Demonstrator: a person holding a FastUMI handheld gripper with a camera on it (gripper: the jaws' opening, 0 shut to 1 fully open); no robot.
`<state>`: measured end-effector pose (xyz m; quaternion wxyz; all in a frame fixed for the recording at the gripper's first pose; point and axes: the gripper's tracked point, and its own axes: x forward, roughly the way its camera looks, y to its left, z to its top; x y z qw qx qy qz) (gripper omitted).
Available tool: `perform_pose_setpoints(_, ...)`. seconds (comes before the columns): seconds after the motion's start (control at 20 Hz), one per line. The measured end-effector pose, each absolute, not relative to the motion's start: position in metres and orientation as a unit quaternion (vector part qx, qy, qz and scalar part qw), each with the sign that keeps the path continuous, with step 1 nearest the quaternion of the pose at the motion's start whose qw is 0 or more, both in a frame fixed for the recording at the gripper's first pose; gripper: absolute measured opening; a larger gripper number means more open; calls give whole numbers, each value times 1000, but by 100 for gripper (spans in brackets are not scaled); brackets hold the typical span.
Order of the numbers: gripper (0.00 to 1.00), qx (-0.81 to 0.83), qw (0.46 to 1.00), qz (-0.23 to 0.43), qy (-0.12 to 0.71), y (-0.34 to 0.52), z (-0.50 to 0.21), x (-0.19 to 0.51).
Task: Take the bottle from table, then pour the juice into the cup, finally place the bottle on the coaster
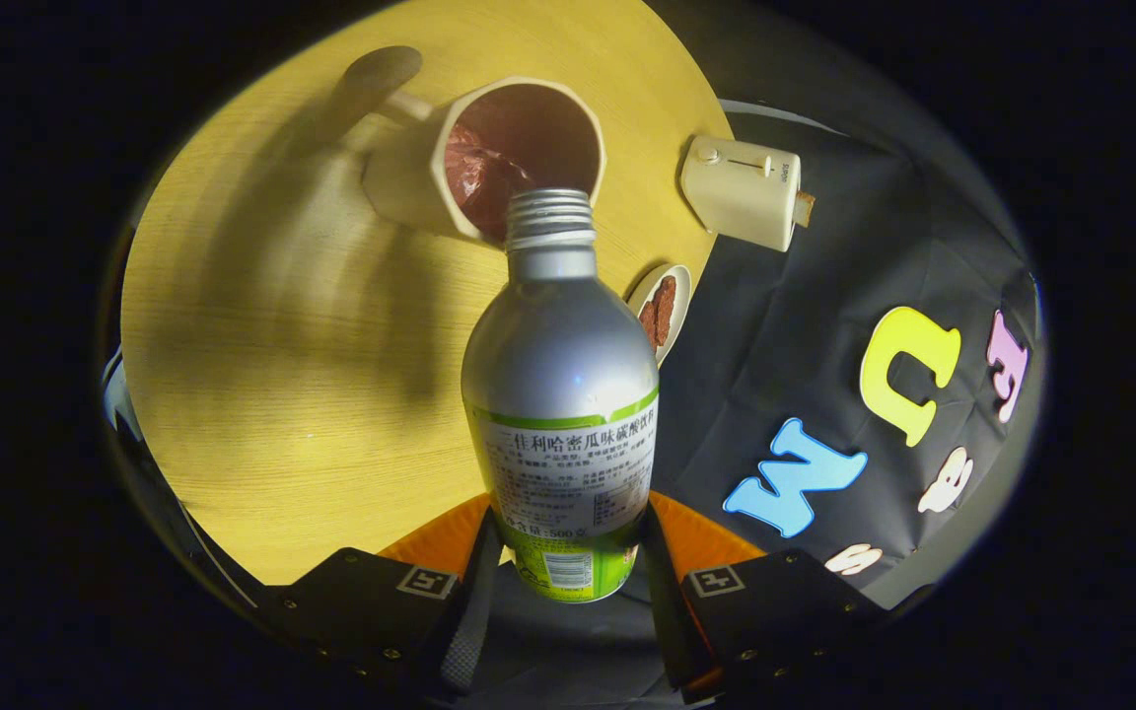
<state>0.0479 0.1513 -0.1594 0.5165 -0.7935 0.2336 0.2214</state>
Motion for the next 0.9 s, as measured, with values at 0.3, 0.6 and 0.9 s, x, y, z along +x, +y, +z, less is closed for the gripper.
perform_pose_setpoints(0.3, 70, -808, 498, 216, 230, 149, -149, 50)
perform_pose_setpoints(0.6, 70, -819, 482, 218, 224, 153, -144, 52)
perform_pose_setpoints(0.9, 70, -826, 471, 212, 226, 150, -137, 51)
